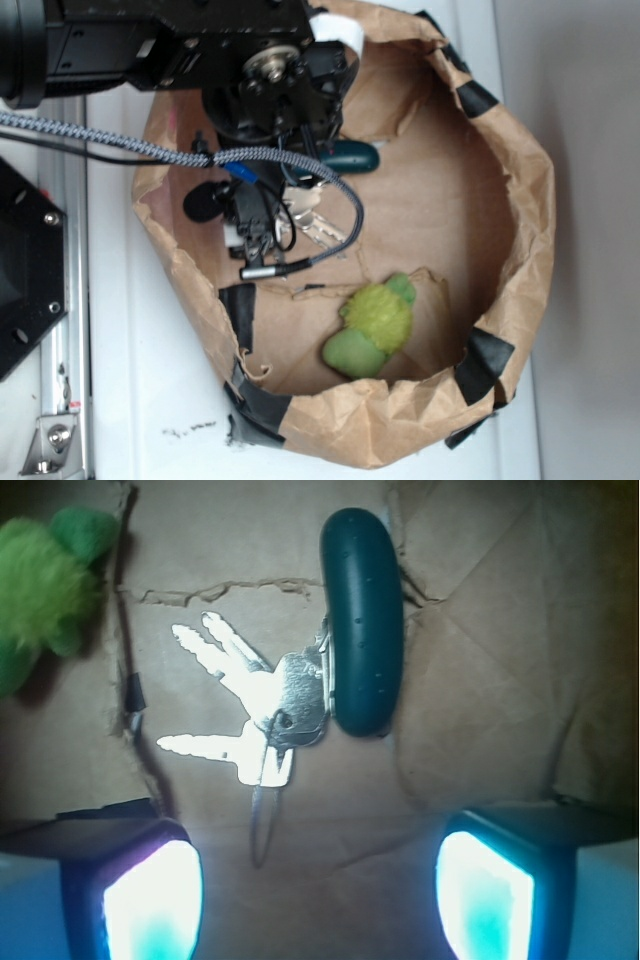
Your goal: Grab the silver keys.
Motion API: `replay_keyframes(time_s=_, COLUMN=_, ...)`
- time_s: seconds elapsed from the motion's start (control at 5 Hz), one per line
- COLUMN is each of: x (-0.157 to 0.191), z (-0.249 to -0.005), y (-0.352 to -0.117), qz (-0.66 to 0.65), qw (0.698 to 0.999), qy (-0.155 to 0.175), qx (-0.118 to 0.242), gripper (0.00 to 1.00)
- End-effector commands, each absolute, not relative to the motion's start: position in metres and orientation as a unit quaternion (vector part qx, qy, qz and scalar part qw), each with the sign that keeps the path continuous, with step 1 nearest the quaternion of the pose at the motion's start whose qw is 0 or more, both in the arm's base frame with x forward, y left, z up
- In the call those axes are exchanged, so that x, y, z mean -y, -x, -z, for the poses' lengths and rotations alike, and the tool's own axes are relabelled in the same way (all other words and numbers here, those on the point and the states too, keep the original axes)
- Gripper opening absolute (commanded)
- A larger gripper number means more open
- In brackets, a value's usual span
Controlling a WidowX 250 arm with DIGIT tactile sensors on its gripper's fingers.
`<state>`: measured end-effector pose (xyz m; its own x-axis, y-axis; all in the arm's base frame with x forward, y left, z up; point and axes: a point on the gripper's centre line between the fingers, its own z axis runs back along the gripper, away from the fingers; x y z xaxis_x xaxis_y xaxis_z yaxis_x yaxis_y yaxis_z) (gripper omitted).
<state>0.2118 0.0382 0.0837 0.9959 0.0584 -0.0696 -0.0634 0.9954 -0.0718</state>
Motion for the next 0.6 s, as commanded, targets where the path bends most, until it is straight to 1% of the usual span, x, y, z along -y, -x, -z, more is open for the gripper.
replay_keyframes(time_s=0.0, x=-0.026, z=-0.073, y=-0.222, qz=-0.057, qw=0.997, qy=0.042, qx=0.014, gripper=1.00)
replay_keyframes(time_s=0.2, x=-0.020, z=-0.058, y=-0.222, qz=-0.065, qw=0.997, qy=0.028, qx=0.015, gripper=1.00)
replay_keyframes(time_s=0.4, x=-0.021, z=-0.056, y=-0.222, qz=-0.063, qw=0.997, qy=0.034, qx=0.014, gripper=1.00)
